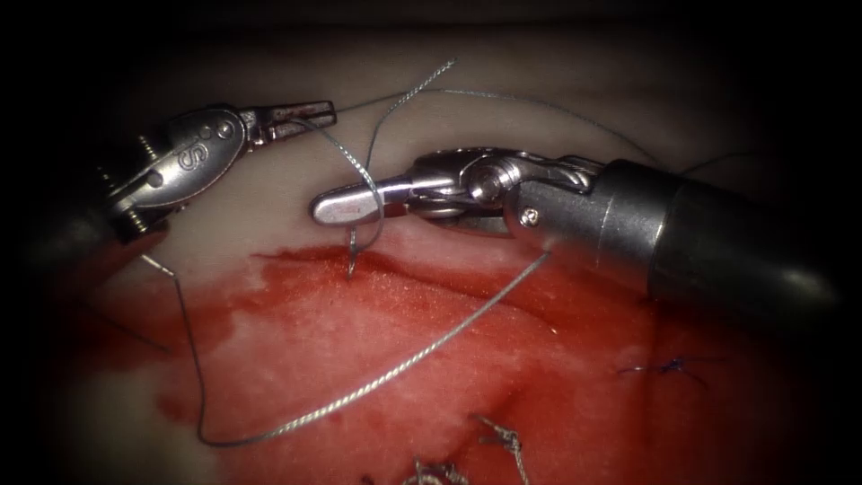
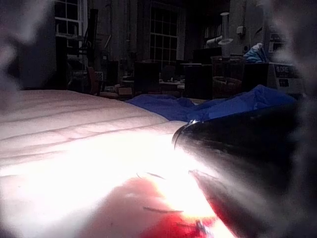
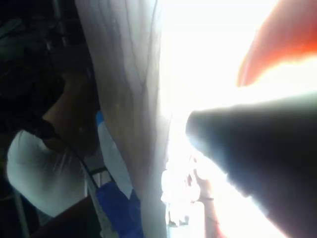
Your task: Wound Closure
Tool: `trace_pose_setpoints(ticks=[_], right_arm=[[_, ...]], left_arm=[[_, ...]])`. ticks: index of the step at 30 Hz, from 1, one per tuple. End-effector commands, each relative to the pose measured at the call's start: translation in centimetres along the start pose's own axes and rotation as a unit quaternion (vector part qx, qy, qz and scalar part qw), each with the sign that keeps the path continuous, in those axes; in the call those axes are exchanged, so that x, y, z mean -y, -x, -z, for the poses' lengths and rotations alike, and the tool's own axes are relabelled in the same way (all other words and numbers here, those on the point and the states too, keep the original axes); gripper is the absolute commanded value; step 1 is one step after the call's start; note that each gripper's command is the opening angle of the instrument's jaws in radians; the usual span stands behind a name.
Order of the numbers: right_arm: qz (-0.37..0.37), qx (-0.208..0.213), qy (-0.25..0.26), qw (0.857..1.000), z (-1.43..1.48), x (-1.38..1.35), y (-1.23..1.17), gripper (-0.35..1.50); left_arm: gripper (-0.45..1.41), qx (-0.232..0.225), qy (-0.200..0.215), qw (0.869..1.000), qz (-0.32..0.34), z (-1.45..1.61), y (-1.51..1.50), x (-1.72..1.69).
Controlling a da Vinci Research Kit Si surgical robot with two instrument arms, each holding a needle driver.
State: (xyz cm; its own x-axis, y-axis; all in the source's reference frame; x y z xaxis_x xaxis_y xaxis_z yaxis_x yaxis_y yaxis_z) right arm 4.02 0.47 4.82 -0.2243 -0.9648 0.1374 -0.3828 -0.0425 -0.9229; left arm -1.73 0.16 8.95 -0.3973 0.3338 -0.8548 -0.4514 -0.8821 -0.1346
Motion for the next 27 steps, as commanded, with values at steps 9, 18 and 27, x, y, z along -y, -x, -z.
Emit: trace_pose_setpoints(ticks=[9,18,27], right_arm=[[-0.077,0.155,0.019,0.985,-0.05,0.03,0.15,-0.35],[-0.139,0.282,0.064,0.947,-0.14,0.17,0.06,-0.35],[-0.169,0.398,0.089,0.898,-0.29,0.12,0.03,-0.35]], left_arm=[[-0.45,0.068,0.024,0.996,0.044,-0.11,0.08,-0.22],[-0.45,0.103,0.041,0.993,0.047,-0.16,0.13,-0.43],[-0.45,0.113,0.06,0.991,-0.037,-0.16,0.06,-0.56]])
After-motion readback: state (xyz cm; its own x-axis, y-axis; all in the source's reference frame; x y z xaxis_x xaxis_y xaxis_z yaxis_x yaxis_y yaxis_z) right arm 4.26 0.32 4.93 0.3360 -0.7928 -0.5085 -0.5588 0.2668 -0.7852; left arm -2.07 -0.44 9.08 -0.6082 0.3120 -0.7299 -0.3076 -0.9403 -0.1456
